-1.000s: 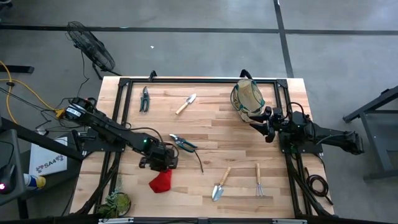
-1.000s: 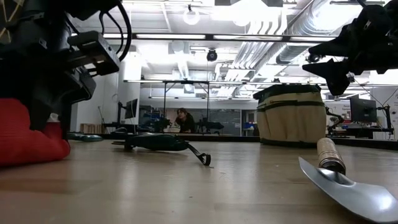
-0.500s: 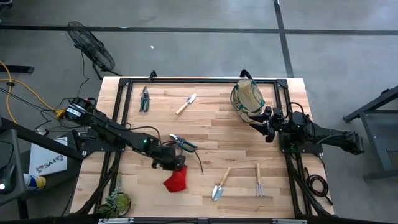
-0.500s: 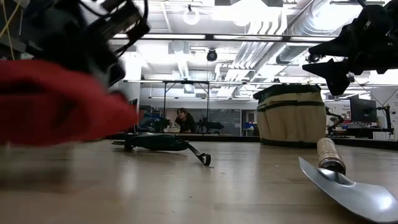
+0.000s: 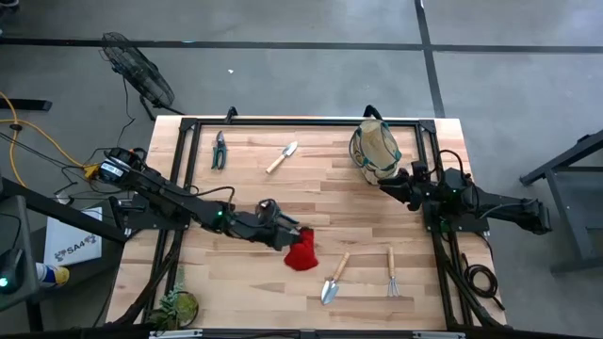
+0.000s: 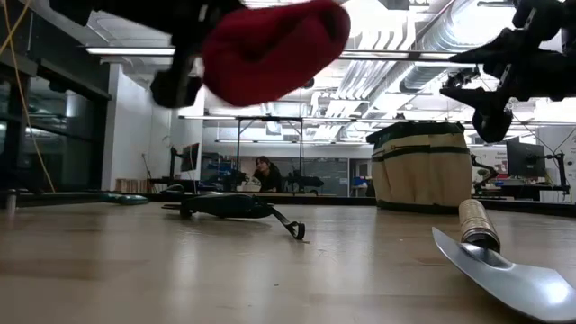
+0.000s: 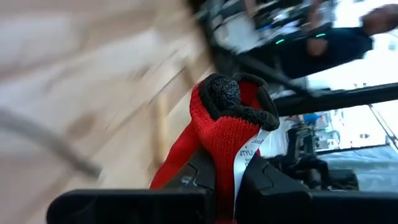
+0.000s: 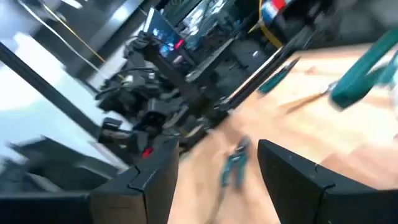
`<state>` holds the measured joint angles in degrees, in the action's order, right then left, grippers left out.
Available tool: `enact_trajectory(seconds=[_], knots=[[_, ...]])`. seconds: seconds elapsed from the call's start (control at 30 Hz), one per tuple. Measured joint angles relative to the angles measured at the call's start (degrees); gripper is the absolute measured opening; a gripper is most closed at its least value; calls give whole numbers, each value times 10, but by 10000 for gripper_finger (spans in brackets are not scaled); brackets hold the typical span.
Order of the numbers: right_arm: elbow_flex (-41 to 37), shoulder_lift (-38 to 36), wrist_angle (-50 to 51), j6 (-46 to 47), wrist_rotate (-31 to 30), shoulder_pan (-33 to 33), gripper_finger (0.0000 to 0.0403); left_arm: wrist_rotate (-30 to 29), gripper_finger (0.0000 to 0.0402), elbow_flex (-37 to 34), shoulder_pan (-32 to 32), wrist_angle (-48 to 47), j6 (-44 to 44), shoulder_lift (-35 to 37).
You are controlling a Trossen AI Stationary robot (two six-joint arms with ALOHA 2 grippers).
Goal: Pick & Place Garden tools in Gardening bag
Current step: Put the glove into the gardening bag
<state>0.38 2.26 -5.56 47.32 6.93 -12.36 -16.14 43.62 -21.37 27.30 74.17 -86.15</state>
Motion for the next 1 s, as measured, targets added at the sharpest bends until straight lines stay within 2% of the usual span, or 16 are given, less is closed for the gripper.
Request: enact_trajectory(seconds=[0.17, 0.33, 0.5, 0.67, 0.83, 1.0], knots=[[0, 0, 2, 62, 31, 0, 210, -56, 13, 26, 4, 24, -124, 0], [0, 0, -4, 83, 29, 0, 210, -46, 13, 74, 43, -12, -216, 0], [2, 3, -25, 79, 40, 0, 210, 8, 13, 113, 102, -70, -256, 0], [43, 32, -23, 23, 37, 0, 210, 54, 13, 131, 162, -95, -280, 0], [93, 104, -20, -44, 20, 0, 210, 128, 13, 135, 216, -92, -292, 0], [149, 210, -18, -109, 20, 0, 210, 184, 13, 135, 256, -72, -329, 0]])
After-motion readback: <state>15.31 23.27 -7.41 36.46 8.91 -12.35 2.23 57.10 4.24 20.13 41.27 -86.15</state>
